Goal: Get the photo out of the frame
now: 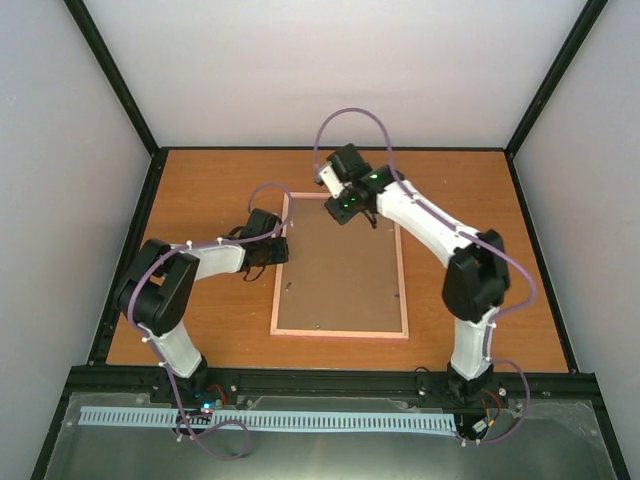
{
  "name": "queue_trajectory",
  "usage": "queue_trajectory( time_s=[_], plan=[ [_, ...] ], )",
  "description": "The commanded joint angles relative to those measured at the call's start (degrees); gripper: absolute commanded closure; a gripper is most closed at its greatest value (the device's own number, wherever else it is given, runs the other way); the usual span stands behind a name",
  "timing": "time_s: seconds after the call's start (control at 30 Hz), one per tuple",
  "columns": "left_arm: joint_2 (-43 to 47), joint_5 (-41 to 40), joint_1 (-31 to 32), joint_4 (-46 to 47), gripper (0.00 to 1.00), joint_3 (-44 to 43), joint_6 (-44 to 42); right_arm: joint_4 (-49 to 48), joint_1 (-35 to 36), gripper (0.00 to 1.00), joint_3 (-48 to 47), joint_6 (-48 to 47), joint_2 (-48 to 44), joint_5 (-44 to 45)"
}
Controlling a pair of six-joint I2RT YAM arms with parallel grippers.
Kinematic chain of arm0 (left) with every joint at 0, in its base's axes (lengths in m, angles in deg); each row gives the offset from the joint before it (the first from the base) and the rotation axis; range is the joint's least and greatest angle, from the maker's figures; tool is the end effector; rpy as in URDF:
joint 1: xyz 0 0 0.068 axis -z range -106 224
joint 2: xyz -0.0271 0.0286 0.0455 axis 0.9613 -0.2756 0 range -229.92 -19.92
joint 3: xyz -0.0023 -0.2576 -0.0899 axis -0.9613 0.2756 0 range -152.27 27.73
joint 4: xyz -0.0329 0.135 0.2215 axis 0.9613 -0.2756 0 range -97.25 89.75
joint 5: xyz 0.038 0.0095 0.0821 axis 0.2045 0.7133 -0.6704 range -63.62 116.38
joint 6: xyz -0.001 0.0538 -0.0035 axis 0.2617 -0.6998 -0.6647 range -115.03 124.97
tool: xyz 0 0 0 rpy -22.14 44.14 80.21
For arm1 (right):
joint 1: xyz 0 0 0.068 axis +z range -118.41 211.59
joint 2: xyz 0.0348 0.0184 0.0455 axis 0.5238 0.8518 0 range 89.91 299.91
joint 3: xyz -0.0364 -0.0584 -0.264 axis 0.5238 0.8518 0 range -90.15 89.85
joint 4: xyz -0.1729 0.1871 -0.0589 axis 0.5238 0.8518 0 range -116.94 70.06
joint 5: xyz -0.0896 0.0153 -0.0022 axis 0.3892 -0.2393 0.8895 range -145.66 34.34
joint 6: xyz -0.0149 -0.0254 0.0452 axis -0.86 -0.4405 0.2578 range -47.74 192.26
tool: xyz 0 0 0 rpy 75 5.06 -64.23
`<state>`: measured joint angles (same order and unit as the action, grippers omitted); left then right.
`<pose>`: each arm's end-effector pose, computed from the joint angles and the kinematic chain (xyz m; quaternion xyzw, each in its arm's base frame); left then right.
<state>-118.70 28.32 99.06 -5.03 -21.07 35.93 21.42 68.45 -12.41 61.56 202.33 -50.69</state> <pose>0.2959 -0.1396 0.1358 -0.0440 0.9519 -0.1563 0.2597 0.3456 0.2553 0.2799 -0.3770 0.8847 0.0207 0.2733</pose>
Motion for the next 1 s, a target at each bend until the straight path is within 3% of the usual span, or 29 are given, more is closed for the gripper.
queue_trajectory(
  time_s=[0.0,0.13,0.17,0.27,0.4,0.53,0.67,0.97],
  plan=[
    [2.8,-0.2,-1.1,-2.0,0.99,1.6,3.3,0.1,-4.8,0.97,7.1,-2.9,-10.8,-10.2],
    [3.4,1.5,-1.4,-2.1,0.99,1.4,3.2,1.0,-6.3,0.97,16.5,-9.5,-20.3,-16.2],
    [3.7,1.8,-1.5,-3.3,0.95,0.8,2.9,0.9,-6.3,0.97,18.8,-10.3,-22.5,-16.1],
    [6.6,0.7,-1.4,-7.1,0.63,-0.3,1.4,0.2,-6.7,0.97,25.5,-11.5,-29.2,-15.7],
    [9.7,-1.6,-1.4,-9.8,0.42,-5.0,-3.4,3.9,-7.3,0.97,30.1,-16.5,-35.9,-18.8],
    [4.9,-1.2,-1.5,-10.5,0.35,-15.8,-13.0,14.1,-7.5,0.97,28.4,-26.5,-40.3,-28.8],
    [-6.3,2.5,-2.5,-11.2,0.33,-29.2,-20.6,23.8,-7.4,0.97,28.0,-35.8,-43.0,-36.6],
    [-31.2,18.3,-5.4,-17.3,0.28,-59.3,-32.3,36.0,-5.5,0.97,32.7,-41.9,-36.7,-31.9]
  ],
)
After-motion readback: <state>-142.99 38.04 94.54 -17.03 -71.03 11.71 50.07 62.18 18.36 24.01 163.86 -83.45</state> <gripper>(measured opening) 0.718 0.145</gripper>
